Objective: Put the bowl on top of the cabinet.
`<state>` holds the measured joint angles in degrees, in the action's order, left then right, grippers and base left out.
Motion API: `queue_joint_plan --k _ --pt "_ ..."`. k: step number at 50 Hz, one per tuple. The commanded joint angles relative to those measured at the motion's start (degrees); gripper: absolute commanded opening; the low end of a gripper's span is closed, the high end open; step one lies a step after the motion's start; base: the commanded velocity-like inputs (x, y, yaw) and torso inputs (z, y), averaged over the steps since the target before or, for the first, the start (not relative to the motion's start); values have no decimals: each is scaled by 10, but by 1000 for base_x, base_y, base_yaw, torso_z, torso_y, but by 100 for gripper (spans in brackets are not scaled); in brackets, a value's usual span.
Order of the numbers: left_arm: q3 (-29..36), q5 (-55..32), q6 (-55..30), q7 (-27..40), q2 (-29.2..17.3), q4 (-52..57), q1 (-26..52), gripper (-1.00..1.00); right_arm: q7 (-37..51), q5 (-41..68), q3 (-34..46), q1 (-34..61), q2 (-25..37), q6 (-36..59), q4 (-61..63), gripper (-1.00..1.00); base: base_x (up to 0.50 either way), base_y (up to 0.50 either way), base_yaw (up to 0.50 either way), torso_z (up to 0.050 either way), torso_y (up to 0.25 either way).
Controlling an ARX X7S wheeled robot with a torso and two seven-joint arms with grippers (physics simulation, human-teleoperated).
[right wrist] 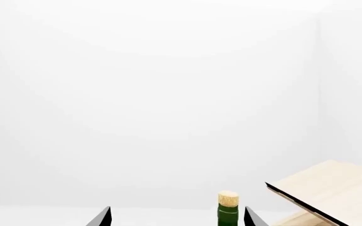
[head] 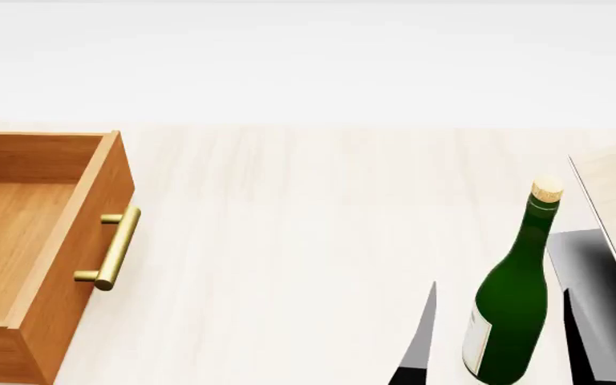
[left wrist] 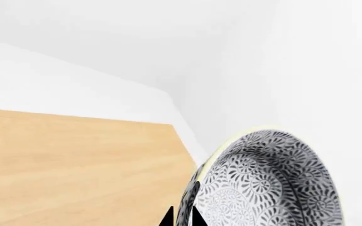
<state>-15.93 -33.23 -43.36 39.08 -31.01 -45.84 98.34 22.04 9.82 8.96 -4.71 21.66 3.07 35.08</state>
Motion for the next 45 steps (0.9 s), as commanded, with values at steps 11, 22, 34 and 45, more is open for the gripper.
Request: queue_joint_plan --k 11,22,34,45 --pt "30 78 104 11 3 -291 130 -100 3 6 1 6 2 4 -7 100 0 0 0 0 0" --pt "-24 127 95 33 5 -291 128 -100 5 7 0 6 4 3 -6 100 0 0 0 0 0" --pt "-98 163 78 69 0 -291 125 -100 6 5 4 7 5 1 -10 100 0 0 0 0 1" --pt "-130 207 78 76 -3 -290 123 -100 7 5 7 8 6 2 -10 100 0 0 0 0 0"
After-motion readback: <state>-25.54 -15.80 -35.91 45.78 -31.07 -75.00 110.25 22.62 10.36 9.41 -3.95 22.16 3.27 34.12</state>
